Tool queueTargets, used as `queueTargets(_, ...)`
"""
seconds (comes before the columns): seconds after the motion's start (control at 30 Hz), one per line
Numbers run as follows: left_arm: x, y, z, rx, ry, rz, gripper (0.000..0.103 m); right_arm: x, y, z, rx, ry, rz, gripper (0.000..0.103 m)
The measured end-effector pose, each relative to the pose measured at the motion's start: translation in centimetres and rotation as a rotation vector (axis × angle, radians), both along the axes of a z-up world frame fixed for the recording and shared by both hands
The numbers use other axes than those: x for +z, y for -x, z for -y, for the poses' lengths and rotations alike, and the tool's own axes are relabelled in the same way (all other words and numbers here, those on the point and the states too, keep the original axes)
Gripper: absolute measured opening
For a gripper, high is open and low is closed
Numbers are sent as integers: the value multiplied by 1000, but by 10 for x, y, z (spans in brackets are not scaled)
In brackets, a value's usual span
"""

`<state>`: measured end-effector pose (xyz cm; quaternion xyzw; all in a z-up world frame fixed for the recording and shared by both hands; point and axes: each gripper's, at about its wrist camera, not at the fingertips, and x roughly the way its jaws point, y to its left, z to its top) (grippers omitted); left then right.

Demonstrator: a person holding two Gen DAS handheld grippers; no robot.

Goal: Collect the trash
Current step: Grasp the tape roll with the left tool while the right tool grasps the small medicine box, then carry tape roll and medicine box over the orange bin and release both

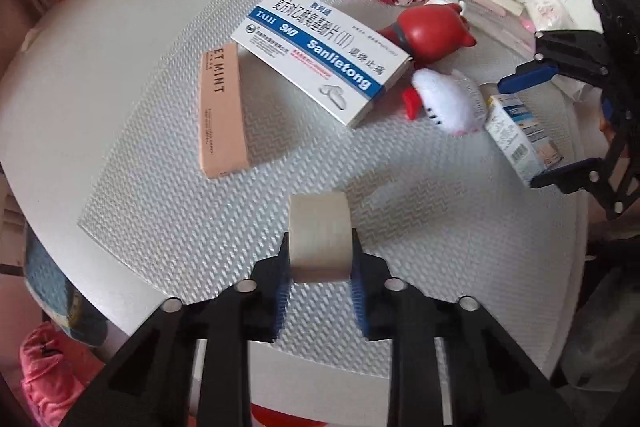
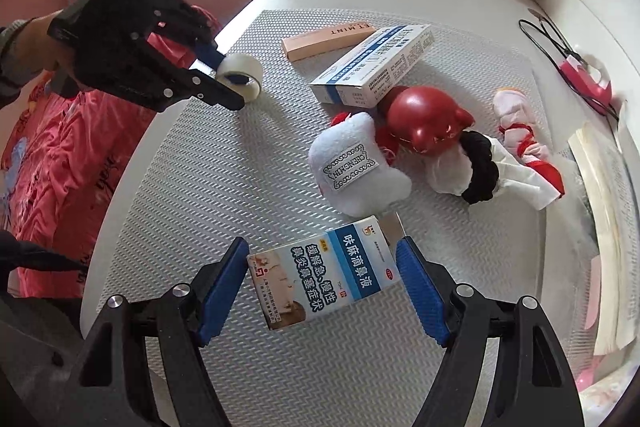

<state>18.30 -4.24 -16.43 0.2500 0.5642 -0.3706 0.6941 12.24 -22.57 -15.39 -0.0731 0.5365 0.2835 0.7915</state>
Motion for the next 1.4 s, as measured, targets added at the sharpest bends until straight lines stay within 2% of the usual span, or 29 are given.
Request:
queueTargets(0.27, 22, 49, 24, -43, 41, -37, 26, 2, 8, 7, 36, -5, -7, 76)
queueTargets(0.43, 18, 79, 41, -51, 64, -76, 26, 2, 7, 9, 63, -9, -7, 76)
queueTargets(0.7, 9, 96, 49, -16, 71, -96, 26, 1, 20, 2, 134, 36, 51, 72)
queueTargets(0.9, 17, 107, 39, 27, 64, -82, 26, 11, 25, 2, 155, -6, 45, 72)
queueTargets(1.07, 30, 118, 27, 82, 58, -51, 26, 30, 32, -14, 225, -25, 69, 72)
queueTargets(1.2, 38, 129, 14, 148, 46, -16, 26, 45, 34, -36, 286, -48, 87, 72)
queueTargets(1.4, 46, 152, -25, 295, 38, 10, 26, 60, 40, -79, 392, -90, 94, 72)
